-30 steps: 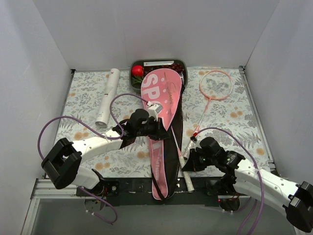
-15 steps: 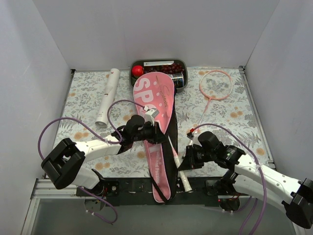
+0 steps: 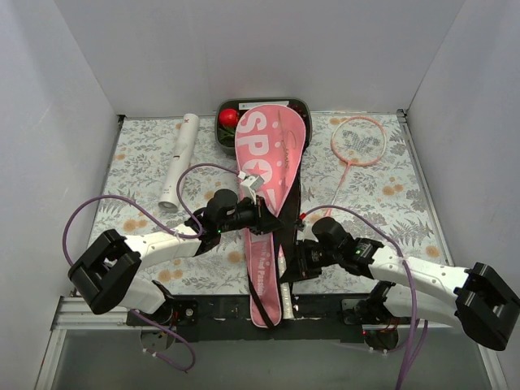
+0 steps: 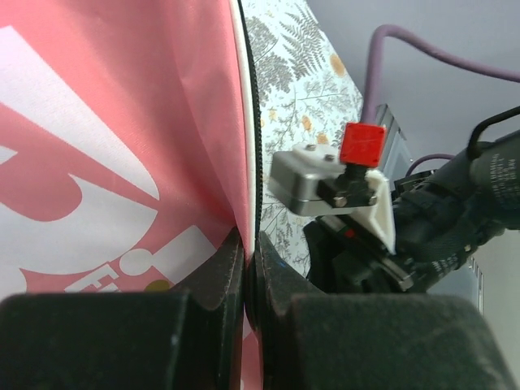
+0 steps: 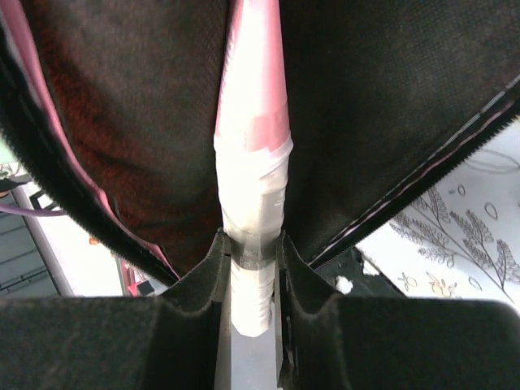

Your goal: Pack up the badminton gear

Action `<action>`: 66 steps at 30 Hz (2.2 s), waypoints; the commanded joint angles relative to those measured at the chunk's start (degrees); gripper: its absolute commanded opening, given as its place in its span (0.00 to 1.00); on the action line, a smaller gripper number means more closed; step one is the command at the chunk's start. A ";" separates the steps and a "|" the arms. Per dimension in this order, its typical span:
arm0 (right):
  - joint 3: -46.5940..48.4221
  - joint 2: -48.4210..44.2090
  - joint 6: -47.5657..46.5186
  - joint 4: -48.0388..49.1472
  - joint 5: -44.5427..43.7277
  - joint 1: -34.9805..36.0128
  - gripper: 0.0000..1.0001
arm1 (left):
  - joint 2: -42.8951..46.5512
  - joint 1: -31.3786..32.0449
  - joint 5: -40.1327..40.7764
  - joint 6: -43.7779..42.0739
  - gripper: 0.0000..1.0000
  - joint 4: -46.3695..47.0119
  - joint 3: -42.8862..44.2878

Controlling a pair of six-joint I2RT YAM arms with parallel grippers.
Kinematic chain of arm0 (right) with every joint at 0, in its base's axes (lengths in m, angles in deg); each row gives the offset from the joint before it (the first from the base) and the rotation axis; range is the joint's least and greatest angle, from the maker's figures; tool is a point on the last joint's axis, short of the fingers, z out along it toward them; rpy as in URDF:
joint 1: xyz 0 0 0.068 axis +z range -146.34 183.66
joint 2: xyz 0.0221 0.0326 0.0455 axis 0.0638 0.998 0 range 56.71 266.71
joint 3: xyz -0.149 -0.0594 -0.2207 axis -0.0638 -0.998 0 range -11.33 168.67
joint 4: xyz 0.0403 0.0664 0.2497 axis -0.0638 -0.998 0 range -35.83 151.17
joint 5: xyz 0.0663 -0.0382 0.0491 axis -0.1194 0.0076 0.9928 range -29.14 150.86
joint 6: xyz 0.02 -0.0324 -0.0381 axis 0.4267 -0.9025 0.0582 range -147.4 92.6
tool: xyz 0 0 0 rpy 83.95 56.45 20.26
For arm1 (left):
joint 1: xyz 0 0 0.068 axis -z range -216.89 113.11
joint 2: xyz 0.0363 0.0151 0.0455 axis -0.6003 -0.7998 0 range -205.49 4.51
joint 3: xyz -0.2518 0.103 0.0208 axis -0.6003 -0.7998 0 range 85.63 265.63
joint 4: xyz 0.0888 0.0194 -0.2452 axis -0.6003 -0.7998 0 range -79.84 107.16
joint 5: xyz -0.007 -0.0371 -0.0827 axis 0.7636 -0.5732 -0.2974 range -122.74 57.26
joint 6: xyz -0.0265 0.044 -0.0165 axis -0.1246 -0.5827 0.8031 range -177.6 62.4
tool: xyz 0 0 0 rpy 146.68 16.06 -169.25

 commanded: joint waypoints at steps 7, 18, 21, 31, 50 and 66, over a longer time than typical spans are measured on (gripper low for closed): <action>0.98 5.78 3.63 32.17 -8.87 -0.31 0.01 | -1.46 4.03 -13.38 4.25 0.00 7.28 -2.97; -2.73 4.91 3.64 39.51 -11.77 -0.31 0.01 | 1.09 4.12 -12.59 5.74 0.00 9.39 -6.31; -5.61 3.85 6.35 44.01 -15.38 -0.04 0.01 | 0.91 4.21 -13.20 6.44 0.00 10.70 -6.66; -1.48 13.23 0.38 47.59 -10.74 -0.83 0.01 | 5.83 4.12 -13.65 8.47 0.00 9.57 -7.63; -0.54 19.85 2.85 62.02 -2.27 -4.17 0.01 | 9.27 4.12 -14.70 10.67 0.00 9.31 -9.21; 0.61 21.96 3.73 49.52 -3.95 -2.94 0.11 | 3.90 3.42 -16.19 16.29 0.00 12.48 -4.38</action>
